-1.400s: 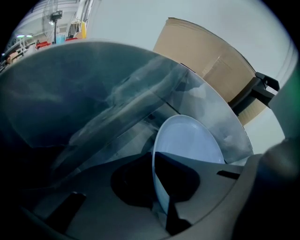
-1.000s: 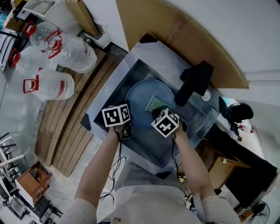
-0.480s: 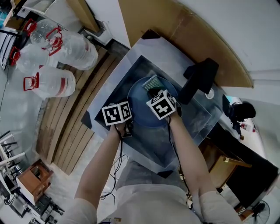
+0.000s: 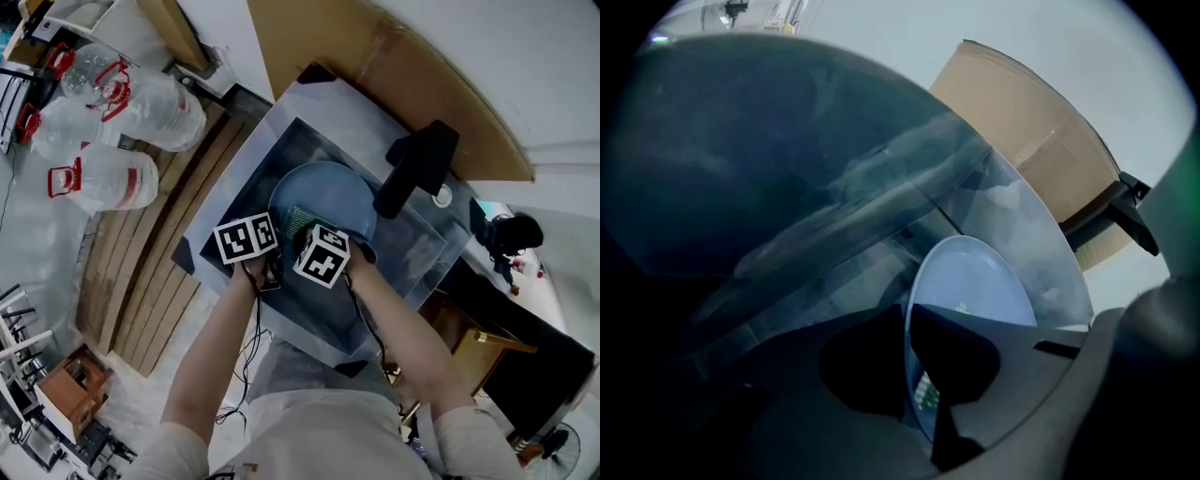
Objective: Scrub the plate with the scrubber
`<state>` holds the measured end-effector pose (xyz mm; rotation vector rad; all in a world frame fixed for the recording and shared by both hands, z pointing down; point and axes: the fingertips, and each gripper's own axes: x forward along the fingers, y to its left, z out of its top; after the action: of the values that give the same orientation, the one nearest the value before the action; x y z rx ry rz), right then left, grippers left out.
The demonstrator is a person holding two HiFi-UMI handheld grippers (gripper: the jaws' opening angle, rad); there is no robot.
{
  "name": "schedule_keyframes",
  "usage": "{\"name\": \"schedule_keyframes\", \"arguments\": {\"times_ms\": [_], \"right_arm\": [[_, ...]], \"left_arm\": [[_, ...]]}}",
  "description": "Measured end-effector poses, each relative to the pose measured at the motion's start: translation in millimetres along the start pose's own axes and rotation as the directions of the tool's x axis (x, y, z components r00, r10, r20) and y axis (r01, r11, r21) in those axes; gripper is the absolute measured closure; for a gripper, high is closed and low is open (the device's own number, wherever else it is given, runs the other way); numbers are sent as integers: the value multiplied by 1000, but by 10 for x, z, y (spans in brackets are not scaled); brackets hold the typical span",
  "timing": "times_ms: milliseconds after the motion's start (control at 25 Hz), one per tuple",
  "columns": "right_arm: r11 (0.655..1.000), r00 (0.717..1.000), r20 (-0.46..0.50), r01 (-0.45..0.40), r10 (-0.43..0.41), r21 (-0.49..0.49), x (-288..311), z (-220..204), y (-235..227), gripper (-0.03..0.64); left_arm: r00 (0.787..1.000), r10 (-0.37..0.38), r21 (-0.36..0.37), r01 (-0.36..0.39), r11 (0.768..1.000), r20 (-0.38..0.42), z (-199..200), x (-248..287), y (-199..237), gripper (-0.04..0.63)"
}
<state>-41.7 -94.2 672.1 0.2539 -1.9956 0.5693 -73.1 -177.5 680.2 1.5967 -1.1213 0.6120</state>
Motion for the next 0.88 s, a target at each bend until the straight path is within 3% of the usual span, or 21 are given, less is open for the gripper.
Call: {"name": "schedule_keyframes", "arguments": {"times_ms": [160,400,680,760,880], "right_arm": [[998,997,-50,-57,57,10,-104,-320,138,565],[987,988,-110,119,-108,105,-355,-672,-366,565],[899,932,-43,358,-359,253,-498,-493,-1140,565],[879,918,0,379,-396,290,-488,-350,-1286,565],[843,913,87,327,-398,426,-423,-148,-1393,565]], "left_arm": [[1000,-6,-4,6,1000,-3,-9,-1,4,558],[1000,-16,9,16,1000,-20,-25,0,7,558],[998,-55,-40,54,998,-27,-30,2,2,557],[998,-53,-30,52,998,-30,-30,10,-13,557],[999,-46,-19,45,999,-17,-19,7,-20,557]]}}
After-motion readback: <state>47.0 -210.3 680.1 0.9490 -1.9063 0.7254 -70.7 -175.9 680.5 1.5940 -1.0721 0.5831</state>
